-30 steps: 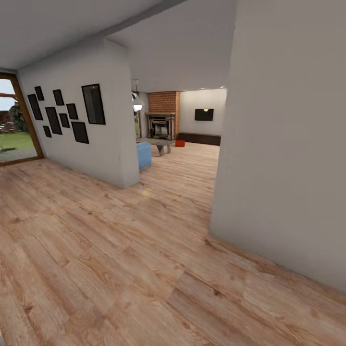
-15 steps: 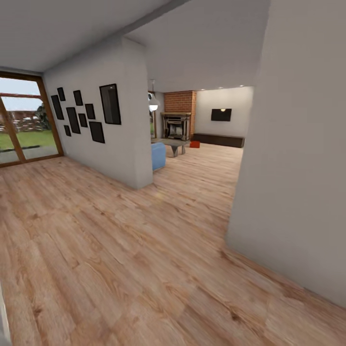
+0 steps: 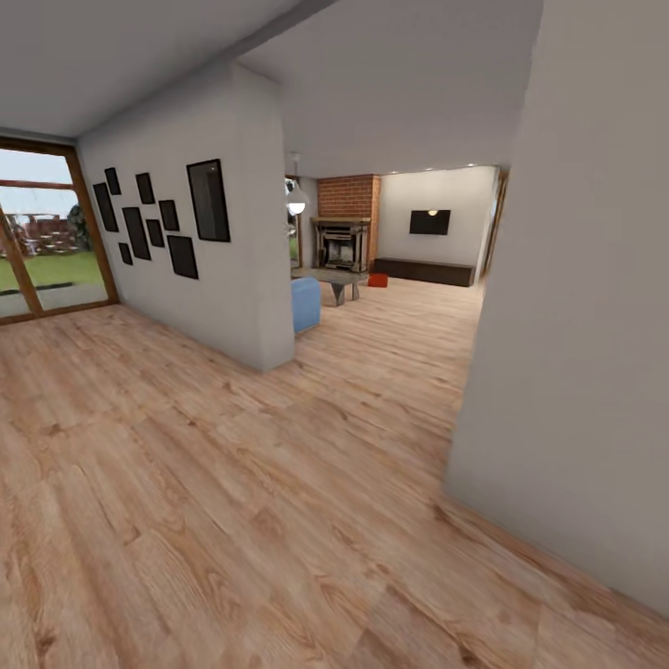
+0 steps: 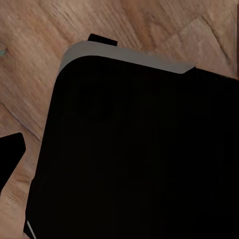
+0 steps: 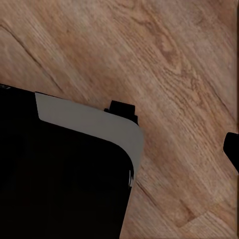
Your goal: Move the two storage containers from the living room to the garage. In the garage, place one container on the floor and stack the other container on top of it (either order is fine).
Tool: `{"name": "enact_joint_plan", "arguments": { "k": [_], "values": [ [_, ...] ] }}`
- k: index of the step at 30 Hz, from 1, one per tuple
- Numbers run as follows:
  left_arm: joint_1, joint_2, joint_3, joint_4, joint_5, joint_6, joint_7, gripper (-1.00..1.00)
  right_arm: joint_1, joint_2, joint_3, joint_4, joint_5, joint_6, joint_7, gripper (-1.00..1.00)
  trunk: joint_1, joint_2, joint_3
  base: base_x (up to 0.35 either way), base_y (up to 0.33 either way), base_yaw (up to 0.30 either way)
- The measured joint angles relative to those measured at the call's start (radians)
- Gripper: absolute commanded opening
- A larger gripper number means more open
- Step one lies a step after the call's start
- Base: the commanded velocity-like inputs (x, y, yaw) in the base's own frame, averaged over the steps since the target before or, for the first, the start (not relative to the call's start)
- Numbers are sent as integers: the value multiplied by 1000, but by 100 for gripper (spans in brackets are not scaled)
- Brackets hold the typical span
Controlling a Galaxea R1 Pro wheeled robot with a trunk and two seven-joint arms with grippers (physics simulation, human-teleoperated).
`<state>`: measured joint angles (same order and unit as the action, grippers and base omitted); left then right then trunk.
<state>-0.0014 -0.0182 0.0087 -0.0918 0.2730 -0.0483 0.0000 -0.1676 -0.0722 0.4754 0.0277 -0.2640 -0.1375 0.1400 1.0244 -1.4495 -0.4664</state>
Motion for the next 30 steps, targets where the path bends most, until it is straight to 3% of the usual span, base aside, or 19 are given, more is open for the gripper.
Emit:
{"name": "enact_joint_plan", "arguments": {
  "k": [30],
  "values": [
    [0, 0, 0, 0, 0, -1, 0, 100, 0, 3, -6, 0, -5, 11, 2, 100, 0, 0, 0, 322, 0, 0]
  ]
}}
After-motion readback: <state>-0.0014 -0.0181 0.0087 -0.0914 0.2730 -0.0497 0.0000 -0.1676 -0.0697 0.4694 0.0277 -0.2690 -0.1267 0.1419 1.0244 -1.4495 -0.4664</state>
